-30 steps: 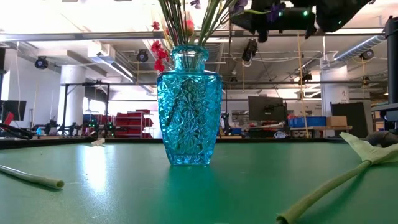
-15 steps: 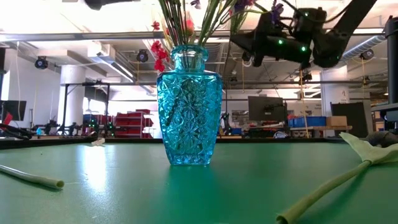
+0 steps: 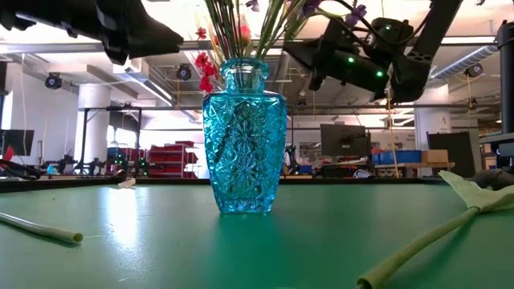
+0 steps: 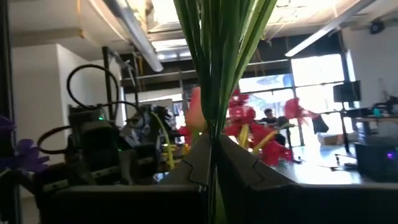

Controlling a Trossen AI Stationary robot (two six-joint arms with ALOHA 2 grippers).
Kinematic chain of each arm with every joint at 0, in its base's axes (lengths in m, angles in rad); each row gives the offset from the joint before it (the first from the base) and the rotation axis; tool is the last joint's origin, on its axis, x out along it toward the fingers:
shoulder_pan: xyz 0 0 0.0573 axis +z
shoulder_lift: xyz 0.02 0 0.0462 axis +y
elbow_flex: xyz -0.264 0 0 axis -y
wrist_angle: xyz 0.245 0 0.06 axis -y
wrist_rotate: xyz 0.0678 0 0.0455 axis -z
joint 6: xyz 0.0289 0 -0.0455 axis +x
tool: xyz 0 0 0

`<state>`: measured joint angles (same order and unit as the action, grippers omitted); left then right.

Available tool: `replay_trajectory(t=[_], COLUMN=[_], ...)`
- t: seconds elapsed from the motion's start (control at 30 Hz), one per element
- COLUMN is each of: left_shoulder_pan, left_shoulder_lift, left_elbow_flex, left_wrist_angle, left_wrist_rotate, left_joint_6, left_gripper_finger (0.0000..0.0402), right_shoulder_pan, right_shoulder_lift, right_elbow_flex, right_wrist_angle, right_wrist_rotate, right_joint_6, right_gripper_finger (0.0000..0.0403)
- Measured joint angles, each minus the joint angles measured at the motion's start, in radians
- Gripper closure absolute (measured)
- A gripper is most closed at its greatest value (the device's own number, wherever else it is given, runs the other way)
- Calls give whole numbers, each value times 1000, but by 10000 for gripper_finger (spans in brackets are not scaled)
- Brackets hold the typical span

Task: Sort flowers into vase by color
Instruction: Put the red flowers into the purple vase

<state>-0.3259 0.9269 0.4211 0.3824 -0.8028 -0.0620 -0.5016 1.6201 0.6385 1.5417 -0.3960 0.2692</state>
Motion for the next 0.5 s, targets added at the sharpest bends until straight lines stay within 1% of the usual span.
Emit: replay_trajectory(t=[0.2,0.5], left_shoulder_pan=[1,2], left_shoulder_lift=[20,27], left_elbow_flex=[-12,-12], left_wrist_angle=[29,31], left_wrist_rotate=[-1,0], left_joint_6=[-12,-23], left_gripper_finger=[245,245], right_shoulder_pan=[35,46], right_shoulder_lift=[39,75], right_elbow_flex=[62,74], right_wrist_angle=[-2,-5], right_wrist_rotate=[0,3], right_joint_6=[-8,-84], right_gripper_finger=[390,390])
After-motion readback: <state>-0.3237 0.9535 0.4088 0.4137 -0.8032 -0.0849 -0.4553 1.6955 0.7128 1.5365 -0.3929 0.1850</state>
